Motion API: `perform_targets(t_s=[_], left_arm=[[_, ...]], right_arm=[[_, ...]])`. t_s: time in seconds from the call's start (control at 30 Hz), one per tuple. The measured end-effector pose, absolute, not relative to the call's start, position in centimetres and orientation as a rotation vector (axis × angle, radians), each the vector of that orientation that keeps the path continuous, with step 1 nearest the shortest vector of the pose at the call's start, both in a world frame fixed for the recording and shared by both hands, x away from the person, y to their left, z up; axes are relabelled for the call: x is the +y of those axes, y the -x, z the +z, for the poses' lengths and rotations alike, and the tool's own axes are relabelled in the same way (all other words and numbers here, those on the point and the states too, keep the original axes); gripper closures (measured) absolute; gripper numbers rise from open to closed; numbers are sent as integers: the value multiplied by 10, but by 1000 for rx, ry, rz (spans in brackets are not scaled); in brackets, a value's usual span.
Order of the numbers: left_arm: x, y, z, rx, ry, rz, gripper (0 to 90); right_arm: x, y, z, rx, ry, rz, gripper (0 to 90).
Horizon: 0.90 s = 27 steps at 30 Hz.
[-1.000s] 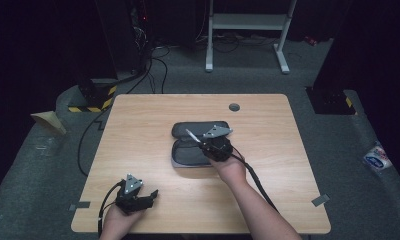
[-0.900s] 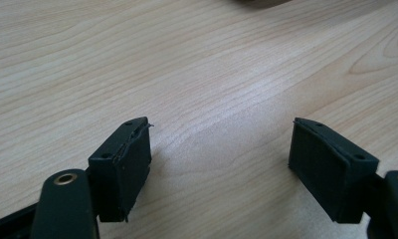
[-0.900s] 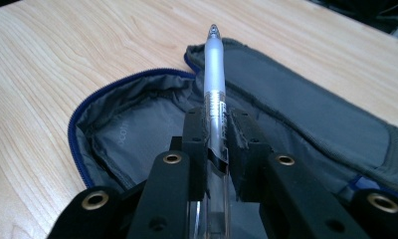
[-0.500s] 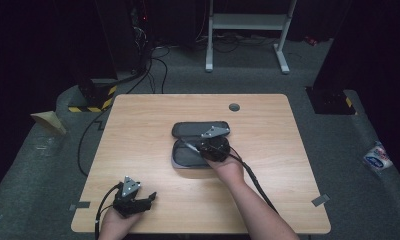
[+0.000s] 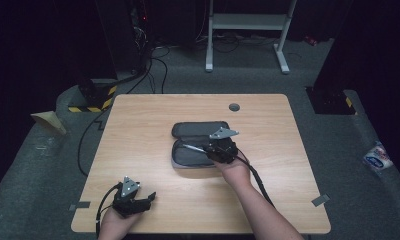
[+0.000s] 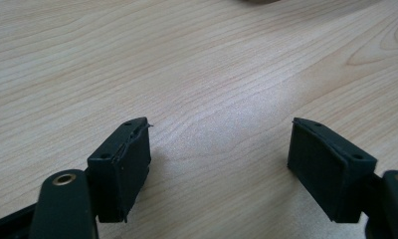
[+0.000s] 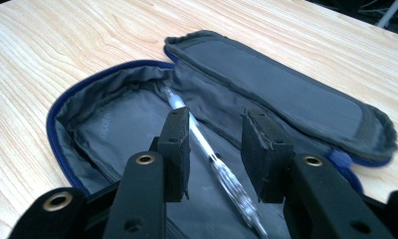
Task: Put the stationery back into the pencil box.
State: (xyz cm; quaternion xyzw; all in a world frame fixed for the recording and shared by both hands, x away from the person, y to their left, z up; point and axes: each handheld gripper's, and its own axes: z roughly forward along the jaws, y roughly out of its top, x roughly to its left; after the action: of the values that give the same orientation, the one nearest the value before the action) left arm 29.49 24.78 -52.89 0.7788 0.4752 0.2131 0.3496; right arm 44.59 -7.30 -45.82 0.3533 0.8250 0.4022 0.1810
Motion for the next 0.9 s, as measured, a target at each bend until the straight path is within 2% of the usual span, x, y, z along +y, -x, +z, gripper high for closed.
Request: perform_targets(t_s=[0.43, 0.9], left_arm=[[248, -295, -529, 1231, -2015, 550, 249], [248, -296, -529, 1227, -2021, 555, 248]], right_arm=[[-105, -438, -466, 2243, -1099, 1155, 427], [-181, -414, -484, 2089, -1212, 1105, 385]])
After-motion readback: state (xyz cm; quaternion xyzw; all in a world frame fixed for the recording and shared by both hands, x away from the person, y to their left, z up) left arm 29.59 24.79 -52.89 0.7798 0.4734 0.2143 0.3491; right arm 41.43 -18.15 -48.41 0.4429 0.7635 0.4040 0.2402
